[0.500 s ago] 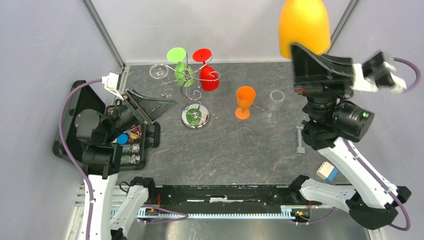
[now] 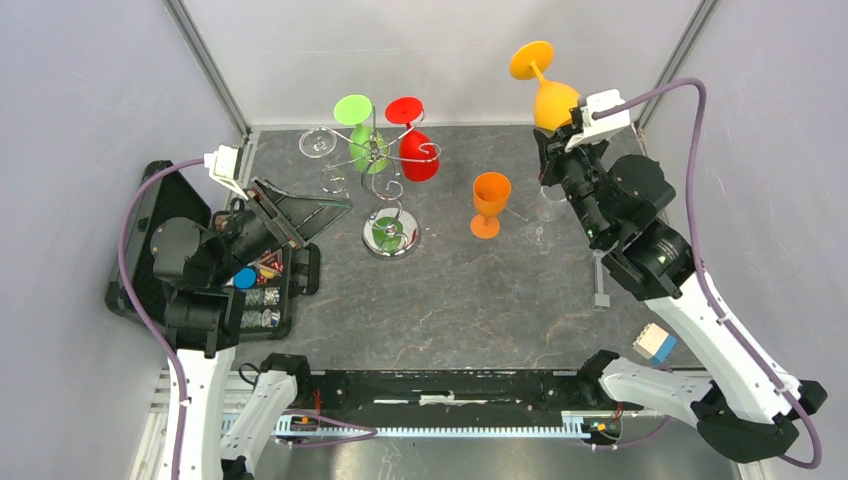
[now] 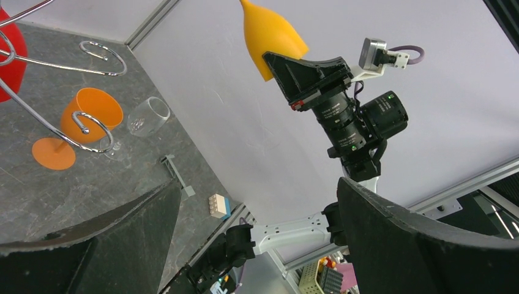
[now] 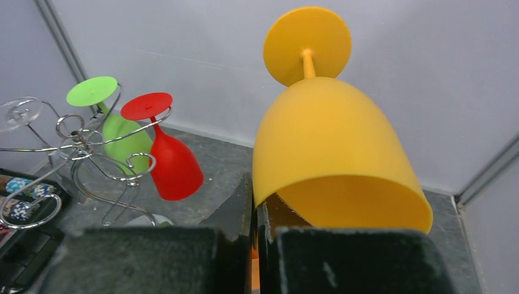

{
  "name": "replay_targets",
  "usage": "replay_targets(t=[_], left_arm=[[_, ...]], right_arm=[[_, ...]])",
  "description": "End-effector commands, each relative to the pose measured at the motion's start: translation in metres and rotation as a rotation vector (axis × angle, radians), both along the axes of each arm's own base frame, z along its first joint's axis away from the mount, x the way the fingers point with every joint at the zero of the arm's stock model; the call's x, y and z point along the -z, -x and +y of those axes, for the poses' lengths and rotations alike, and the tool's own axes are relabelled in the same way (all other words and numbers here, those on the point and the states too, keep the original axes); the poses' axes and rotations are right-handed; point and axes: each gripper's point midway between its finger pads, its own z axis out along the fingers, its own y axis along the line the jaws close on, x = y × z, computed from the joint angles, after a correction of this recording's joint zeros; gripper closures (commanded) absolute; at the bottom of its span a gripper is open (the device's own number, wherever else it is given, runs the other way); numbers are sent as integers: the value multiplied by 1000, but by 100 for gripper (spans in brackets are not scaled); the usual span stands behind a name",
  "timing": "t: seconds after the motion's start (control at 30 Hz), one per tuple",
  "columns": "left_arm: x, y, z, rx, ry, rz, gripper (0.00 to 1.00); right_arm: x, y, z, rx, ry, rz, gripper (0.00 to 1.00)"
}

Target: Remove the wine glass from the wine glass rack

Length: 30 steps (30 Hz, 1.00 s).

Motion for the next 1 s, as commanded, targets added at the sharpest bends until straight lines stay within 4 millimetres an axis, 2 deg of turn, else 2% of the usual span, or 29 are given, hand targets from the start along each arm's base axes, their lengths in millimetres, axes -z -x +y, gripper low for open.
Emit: replay_targets(t=[0.0,0.2,0.3,0.47,0.63,0.7,0.87,0.97], left_arm=[[-2,0,1,-14,-21,-45,0],[-1,0,2,-15,-20,-44,0],[0,1,2,-15,-20,-43,0],[2,1,1,-13,-22,-42,0],[2,3,1,-10,-23,-43,0],[2,3,1,-7,-24,-44,0],[7,6,1,-6,-37,-40,0],[10,6,1,-1,-43,-37,0]], right_arm=[[-25,15,-32,90,13,-66,100],[-24,24,-32,49,66,-25,100],[-15,28,-37,54,130,45,100],[15,26,-41,67,270,182,100],[49,7,-52,127,376,319,100],[62,-7,-64,157,389,374,100],[92,-40,-134,290,310,505,100],[122,-51,-169,338,249,594,100]])
